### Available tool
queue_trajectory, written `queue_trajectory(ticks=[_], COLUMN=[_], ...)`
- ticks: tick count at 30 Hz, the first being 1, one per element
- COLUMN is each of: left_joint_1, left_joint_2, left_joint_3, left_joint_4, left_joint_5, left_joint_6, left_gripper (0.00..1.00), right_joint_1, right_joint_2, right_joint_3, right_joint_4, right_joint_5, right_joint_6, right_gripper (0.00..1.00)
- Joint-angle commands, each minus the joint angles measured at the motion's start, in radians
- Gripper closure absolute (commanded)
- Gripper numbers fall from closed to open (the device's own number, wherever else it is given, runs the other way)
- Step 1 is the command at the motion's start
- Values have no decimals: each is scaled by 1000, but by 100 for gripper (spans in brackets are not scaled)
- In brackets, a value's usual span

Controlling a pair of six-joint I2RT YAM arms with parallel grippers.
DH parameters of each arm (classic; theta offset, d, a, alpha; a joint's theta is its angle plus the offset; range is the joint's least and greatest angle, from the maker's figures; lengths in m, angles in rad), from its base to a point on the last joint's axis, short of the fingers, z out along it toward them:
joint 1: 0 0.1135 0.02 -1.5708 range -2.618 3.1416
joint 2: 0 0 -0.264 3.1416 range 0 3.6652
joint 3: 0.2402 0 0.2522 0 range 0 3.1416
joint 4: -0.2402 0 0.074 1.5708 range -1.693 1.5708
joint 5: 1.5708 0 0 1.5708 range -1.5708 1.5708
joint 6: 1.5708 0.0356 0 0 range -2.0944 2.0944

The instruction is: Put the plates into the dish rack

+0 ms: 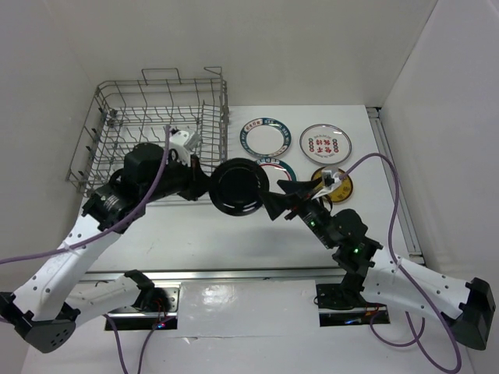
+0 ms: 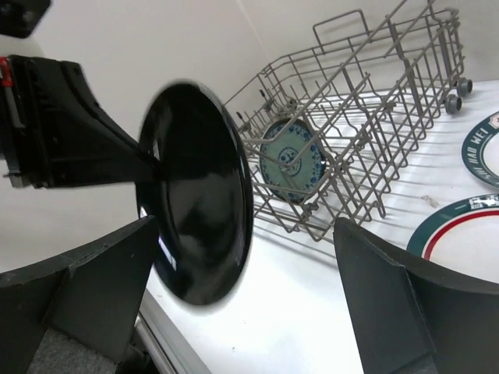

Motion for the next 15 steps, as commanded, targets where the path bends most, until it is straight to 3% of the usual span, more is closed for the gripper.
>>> queue_trajectory(ticks=[1, 5, 8, 10, 11, 12, 15], left_joint_1=[3, 3, 3, 3, 3, 3, 51], left_joint_2=[-76, -137, -115, -77, -66, -66, -78], left_joint_3=[131, 236, 282, 282, 250, 215, 37], left_joint_4=[-25, -53, -67, -50, 34, 115, 461], left_joint_5=[-295, -750, -959, -1190, -1345, -1404, -1438], left_joint_6=[-64, -35, -13, 48, 136, 210, 549], left_gripper=[100, 100, 100, 100, 100, 100, 100], right_joint_1=[7, 7, 7, 7, 7, 7, 7], right_joint_2=[-13, -33, -24, 3, 13, 13, 49], right_joint_3=[58, 67, 76, 85, 95, 95, 116], right_joint_4=[-23, -91, -152, -178, -179, -179, -188], right_joint_5=[37, 77, 77, 77, 68, 54, 31], right_joint_6=[13, 2, 2, -7, -7, -7, -7], right_gripper=[0, 0, 0, 0, 0, 0, 0])
